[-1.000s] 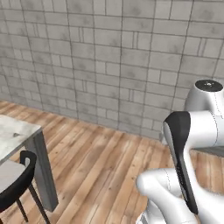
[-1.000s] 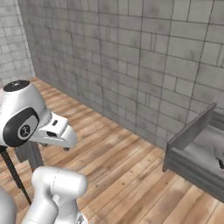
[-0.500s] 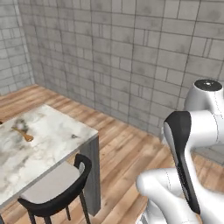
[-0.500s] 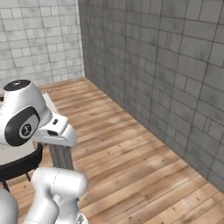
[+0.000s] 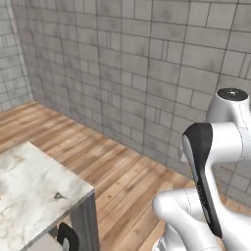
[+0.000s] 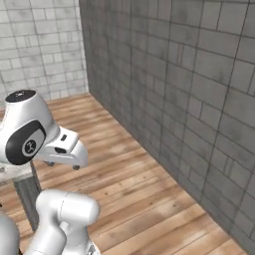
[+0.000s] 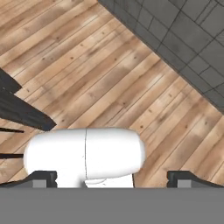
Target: Pick up the metallic utensils from the counter and place them in the open drawer. Make sure not to pick up any wooden utensils.
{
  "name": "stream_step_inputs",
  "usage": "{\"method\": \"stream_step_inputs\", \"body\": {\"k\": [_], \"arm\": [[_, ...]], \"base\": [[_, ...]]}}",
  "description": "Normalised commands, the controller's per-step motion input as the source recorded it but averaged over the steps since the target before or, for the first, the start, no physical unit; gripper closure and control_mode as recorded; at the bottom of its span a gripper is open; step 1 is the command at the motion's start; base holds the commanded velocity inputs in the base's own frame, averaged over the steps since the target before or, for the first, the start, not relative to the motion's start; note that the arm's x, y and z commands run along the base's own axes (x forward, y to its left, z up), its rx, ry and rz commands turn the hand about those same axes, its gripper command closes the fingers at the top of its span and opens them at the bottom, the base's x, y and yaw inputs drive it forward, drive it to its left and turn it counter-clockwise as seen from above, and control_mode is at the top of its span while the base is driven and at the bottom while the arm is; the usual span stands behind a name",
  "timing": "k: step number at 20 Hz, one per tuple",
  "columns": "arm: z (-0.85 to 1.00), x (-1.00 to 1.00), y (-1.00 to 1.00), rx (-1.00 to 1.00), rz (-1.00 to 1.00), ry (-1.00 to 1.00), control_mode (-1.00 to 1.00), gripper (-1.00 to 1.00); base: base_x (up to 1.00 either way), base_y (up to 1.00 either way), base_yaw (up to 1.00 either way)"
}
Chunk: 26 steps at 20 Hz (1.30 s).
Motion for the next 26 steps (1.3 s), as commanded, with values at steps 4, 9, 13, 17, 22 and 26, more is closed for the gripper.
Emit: {"method": "stream_step_inputs", "body": {"k": [4, 9, 13, 17, 22, 26], "arm": [[0.00, 0.00, 0.00, 0.00, 0.00, 0.00, 1.00, -1.00], [0.00, 0.00, 0.00, 0.00, 0.00, 0.00, 1.00, -1.00], [0.00, 0.00, 0.00, 0.00, 0.00, 0.00, 1.00, -1.00], [0.00, 0.00, 0.00, 0.00, 0.00, 0.00, 1.00, -1.00], [0.00, 0.00, 0.00, 0.00, 0.00, 0.00, 1.00, -1.00], [0.00, 0.00, 0.00, 0.00, 0.00, 0.00, 1.00, -1.00]], "base": [[1.00, -0.89, 0.32], [1.00, -0.75, 0.58], [1.00, -0.46, 0.68], [1.00, -0.24, 0.78], [1.00, -0.22, 0.80], [1.00, -0.20, 0.82]]}}
